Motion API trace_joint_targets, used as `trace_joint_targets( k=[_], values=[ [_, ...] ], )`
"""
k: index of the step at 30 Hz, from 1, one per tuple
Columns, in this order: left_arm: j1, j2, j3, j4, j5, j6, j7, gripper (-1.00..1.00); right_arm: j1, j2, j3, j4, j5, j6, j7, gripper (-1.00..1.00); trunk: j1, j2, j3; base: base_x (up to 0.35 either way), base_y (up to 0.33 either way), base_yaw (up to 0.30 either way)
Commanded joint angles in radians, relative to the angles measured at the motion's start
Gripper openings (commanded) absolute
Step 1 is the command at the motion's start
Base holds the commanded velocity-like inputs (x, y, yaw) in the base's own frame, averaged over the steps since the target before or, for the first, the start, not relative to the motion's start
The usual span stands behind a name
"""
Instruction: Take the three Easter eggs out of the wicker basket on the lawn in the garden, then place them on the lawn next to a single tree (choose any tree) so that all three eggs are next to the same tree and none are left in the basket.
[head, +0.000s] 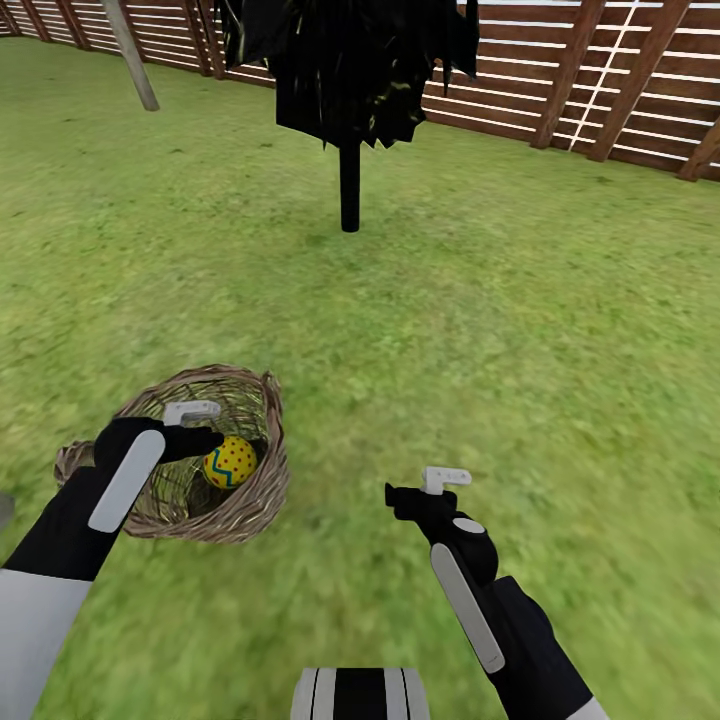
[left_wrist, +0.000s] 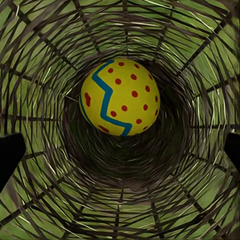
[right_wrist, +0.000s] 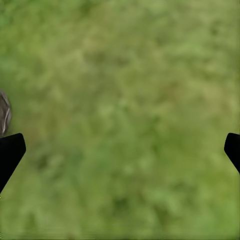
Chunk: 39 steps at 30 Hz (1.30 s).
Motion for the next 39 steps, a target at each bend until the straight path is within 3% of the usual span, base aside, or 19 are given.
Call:
trace_joint_targets(
  k=[1, 7, 13, 16, 23, 27, 31, 39],
  values=[
    [-0.001, -0.004, -0.002, 0.0, 0.009, 0.002, 0.011, 1.0, -0.001, 0.0, 0.002, -0.001, -0.01, 0.002, -0.01, 1.0, 0.0, 0.0, -0.001, 0.0, 0.0, 0.0],
    [-0.001, -0.023, -0.004, -0.003, 0.012, 0.002, 0.011, 1.0, -0.005, -0.001, 0.001, -0.006, -0.008, 0.004, -0.011, 1.0, 0.0, 0.0, -0.001, 0.0, 0.0, 0.0],
    [-0.001, -0.058, -0.005, 0.001, 0.011, 0.002, 0.01, 1.0, -0.08, -0.005, -0.007, -0.096, -0.005, 0.166, -0.013, 1.0, 0.0, 0.0, -0.001, 0.0, 0.0, 0.0],
    [-0.001, -0.067, -0.005, 0.004, 0.011, 0.002, 0.011, 1.0, -0.133, -0.007, -0.008, -0.131, -0.004, 0.206, -0.023, 1.0, 0.0, 0.0, -0.001, 0.0, 0.0, 0.0],
    [-0.001, -0.071, -0.006, 0.017, 0.01, 0.002, 0.011, 1.0, -0.262, -0.007, -0.009, -0.151, -0.003, 0.251, -0.111, 1.0, 0.0, 0.0, -0.001, 0.0, 0.0, 0.0],
    [-0.001, -0.071, -0.006, 0.055, 0.01, 0.002, 0.011, 1.0, -0.357, -0.006, -0.009, -0.154, -0.003, 0.347, -0.129, 1.0, 0.0, 0.0, -0.001, 0.0, 0.0, 0.0],
    [-0.001, -0.071, -0.006, 0.108, 0.01, 0.002, 0.01, 1.0, -0.416, -0.006, -0.009, -0.154, -0.002, 0.401, -0.135, 1.0, 0.0, 0.0, -0.001, 0.0, 0.0, 0.0],
    [-0.008, -0.071, -0.004, 0.218, 0.01, 0.002, 0.008, 1.0, -0.442, -0.007, -0.01, -0.155, -0.002, 0.425, -0.137, 1.0, 0.0, 0.0, -0.001, 0.0, 0.0, 0.0]
  ],
)
